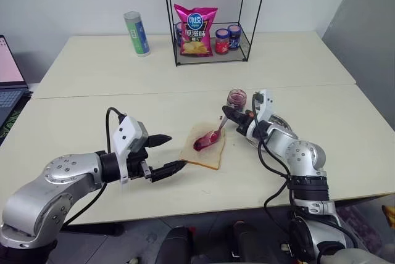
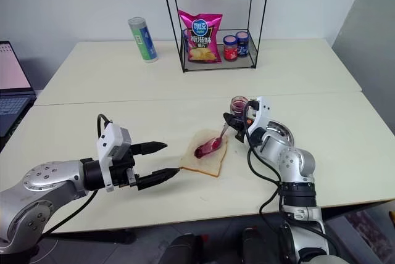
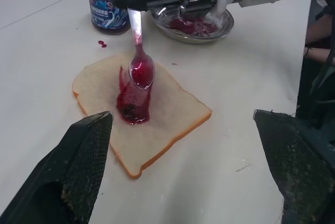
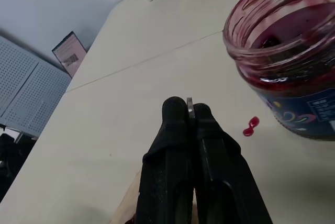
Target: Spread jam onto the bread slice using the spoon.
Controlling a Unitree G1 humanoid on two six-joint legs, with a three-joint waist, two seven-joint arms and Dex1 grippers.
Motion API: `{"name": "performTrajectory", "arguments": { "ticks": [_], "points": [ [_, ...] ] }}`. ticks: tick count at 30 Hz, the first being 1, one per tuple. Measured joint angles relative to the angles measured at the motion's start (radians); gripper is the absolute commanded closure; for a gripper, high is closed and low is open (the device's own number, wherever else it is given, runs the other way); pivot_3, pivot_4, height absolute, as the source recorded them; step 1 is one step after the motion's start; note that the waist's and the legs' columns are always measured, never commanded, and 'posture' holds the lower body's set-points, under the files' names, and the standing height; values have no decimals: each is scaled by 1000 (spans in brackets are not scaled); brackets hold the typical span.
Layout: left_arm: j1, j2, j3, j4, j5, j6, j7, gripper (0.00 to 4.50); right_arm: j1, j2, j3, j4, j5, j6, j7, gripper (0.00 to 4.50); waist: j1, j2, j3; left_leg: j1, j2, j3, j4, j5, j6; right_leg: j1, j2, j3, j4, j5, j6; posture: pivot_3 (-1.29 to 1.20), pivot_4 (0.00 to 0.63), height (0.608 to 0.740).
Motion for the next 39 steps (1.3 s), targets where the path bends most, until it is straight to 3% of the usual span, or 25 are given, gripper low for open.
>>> {"name": "performTrajectory", "arguments": {
  "ticks": [9, 17, 21, 23, 27, 32, 39],
  "points": [
    [-100, 9, -59, 34, 2, -2, -47, 0, -56, 73, -204, -68, 324, 137, -135, 4456, -1, 0, 0, 0, 1, -1, 0, 0, 0, 0, 1, -1, 0, 0, 0, 0, 150, 740],
    [-326, 22, -175, 110, 12, -6, -151, 0, -27, -10, -286, -227, 526, 150, -292, 4456, -2, 1, 0, -2, -1, 0, 0, 0, 0, -1, 2, 0, -1, 1, 2, 0, 150, 740],
    [-502, -8, -354, 208, 133, -122, -286, 0, 45, -157, -320, -362, 517, 119, -359, 4456, 10, 1, 0, -3, -4, 1, 0, 0, 0, 0, 1, -1, -2, 0, 3, 0, 150, 740],
    [-570, -77, -445, 294, 220, -202, -325, 0, 124, -222, -361, -408, 487, 79, -369, 4456, 15, 0, 0, -3, -5, 1, 0, 0, 0, 0, 0, 0, -2, 0, 5, 0, 150, 740],
    [-611, -185, -566, 438, 346, -310, -349, 0, 289, -236, -379, -406, 409, 4, -349, 4456, -3, 0, 0, -3, -4, 4, 0, 0, 0, -3, 0, 3, -1, 1, 7, 0, 150, 740],
    [-616, -250, -591, 494, 408, -362, -360, 0, 324, -218, -340, -313, 296, -129, -262, 4456, -12, 1, 0, -1, -1, 3, 0, 0, 0, -2, 3, 3, 1, 1, 7, 0, 150, 740],
    [-612, -260, -589, 499, 433, -369, -369, 0, 269, -194, -297, -154, 209, -242, -164, 4456, -3, 1, 1, -3, -3, 3, 0, 0, 0, -2, 1, 2, 0, 1, 7, 0, 150, 740]
  ]
}}
